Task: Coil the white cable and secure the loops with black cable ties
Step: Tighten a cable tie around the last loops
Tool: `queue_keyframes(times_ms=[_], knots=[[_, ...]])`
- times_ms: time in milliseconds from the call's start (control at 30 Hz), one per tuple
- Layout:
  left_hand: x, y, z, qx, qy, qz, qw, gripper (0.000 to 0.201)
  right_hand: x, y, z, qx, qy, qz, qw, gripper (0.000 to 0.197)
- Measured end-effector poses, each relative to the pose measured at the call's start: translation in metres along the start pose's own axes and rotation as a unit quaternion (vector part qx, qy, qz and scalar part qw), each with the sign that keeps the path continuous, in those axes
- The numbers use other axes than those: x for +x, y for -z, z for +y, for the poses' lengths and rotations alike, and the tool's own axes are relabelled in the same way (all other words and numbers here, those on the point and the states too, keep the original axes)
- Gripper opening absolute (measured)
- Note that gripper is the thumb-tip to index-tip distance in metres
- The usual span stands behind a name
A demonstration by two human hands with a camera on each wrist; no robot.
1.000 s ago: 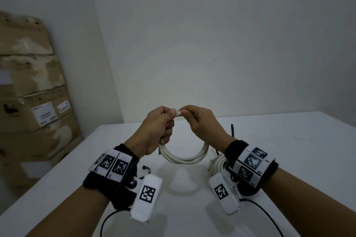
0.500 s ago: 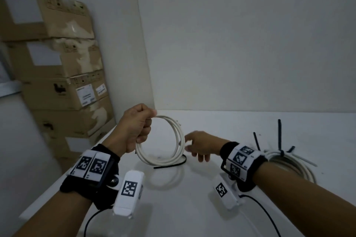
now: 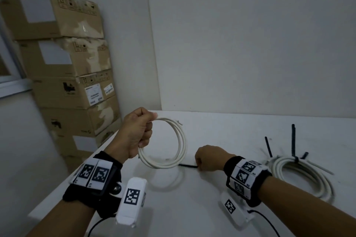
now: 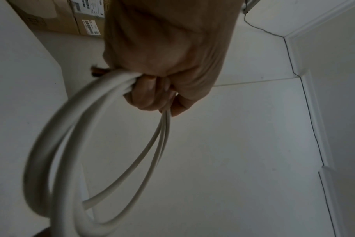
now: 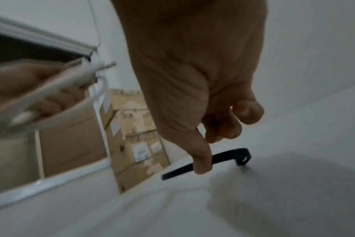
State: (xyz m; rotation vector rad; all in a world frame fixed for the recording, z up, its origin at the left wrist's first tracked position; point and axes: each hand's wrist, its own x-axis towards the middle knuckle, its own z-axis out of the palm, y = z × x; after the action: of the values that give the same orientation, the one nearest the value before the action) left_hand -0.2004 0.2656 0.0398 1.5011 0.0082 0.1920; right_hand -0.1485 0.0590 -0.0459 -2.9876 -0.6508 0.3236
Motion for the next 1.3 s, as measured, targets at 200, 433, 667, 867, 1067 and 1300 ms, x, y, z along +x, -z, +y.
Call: queue_keyframes(times_ms=[200, 433, 667, 867, 1067, 1300], knots=[[0.006, -0.026, -0.004, -0.022, -0.021, 0.031, 0.999, 0.038, -0.053, 0.051, 0.047, 0.200, -0.068, 0.235, 0.949, 0.015], [0.014, -0.079, -0.010, -0.017, -0.056, 0.054, 0.997, 0.032, -0.121, 0.058, 0.020, 0.487, -0.008, 0.252, 0.836, 0.024], [-0.005, -0.128, -0.006, -0.019, -0.057, -0.007, 0.998, 0.033, -0.118, 0.041, 0.011, 0.618, -0.017, 0.138, 0.773, 0.020], [-0.020, -0.138, -0.008, -0.022, -0.018, -0.034, 0.999, 0.025, -0.105, 0.064, 0.006, 0.771, -0.032, 0.160, 0.616, 0.025], [-0.019, -0.134, -0.010, -0.009, 0.020, -0.051, 0.998, 0.022, -0.101, 0.060, 0.006, 0.817, -0.028, 0.134, 0.560, 0.026], [-0.022, -0.144, -0.023, -0.069, 0.051, -0.035, 0.996, 0.019, -0.116, 0.042, -0.017, 0.826, -0.014, 0.217, 0.521, 0.018]])
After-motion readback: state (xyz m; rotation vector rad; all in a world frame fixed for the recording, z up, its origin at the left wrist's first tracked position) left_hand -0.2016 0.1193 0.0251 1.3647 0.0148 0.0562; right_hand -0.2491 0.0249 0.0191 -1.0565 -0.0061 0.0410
